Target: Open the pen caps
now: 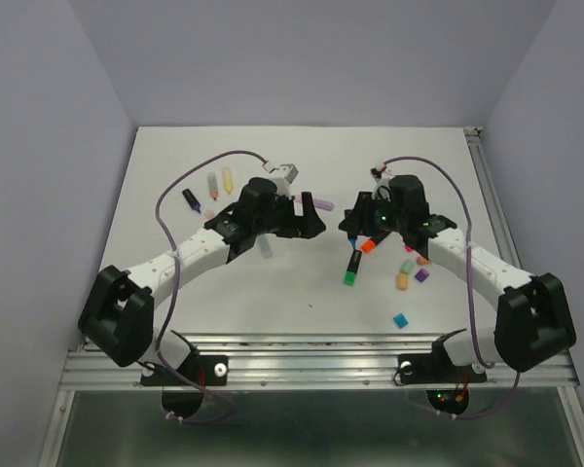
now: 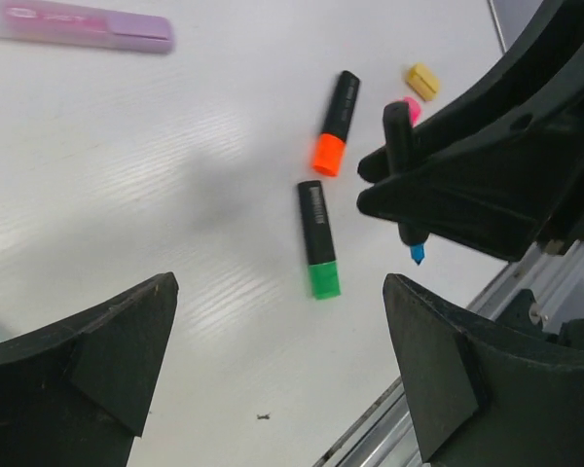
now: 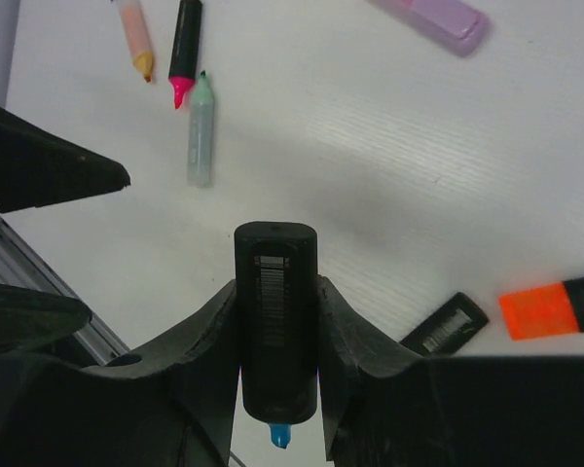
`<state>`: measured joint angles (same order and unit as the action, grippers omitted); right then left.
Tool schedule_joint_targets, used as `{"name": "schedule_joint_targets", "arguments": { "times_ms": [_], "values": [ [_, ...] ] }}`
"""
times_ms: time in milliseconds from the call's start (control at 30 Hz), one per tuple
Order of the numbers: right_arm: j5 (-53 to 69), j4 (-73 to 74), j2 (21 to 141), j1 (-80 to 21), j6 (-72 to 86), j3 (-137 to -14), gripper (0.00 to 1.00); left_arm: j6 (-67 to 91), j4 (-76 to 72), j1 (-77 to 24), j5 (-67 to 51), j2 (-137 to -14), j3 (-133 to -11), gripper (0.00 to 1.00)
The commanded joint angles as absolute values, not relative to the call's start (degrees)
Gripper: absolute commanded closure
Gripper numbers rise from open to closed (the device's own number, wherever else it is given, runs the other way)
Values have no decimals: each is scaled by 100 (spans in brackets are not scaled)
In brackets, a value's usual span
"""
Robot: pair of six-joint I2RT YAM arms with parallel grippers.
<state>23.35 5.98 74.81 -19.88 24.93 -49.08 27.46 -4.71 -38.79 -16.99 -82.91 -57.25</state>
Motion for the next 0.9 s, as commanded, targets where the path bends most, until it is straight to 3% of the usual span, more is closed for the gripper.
{"name": "schedule_joint_targets", "arguments": {
  "times_ms": [0, 200, 367, 567, 700, 800, 833, 867],
  "values": [
    [1732, 431, 8224, -2802, 2398, -5729, 98, 2830, -221, -3552, -678, -7402, -5380, 1],
    [1240, 412, 10123, -3742, 2751, -7273, 98, 3295, 597, -3121, 1008, -6470, -4957, 1],
    [810, 1131, 11939, -3998, 2383, -9029, 96, 3612, 756, -3094, 1353, -6047, -4659, 1],
    [554, 1739, 13138, -4192, 2206, -10571, 92, 3612, 721, -3067, 1450, -5845, -4597, 1],
    [518, 1846, 13438, -4245, 2206, -11082, 81, 3551, 659, -3067, 1389, -5871, -4614, 1],
    [667, 1784, 13474, -4263, 2224, -11162, 62, 3516, 633, -3050, 1336, -5897, -4623, 1],
    [651, 1802, 13474, -4263, 2215, -11214, 49, 3516, 642, -3041, 1336, -5915, -4632, 1],
    [616, 1863, 13448, -4254, 2197, -11241, 44, 3516, 624, -3050, 1353, -5915, -4632, 1]
  ]
}}
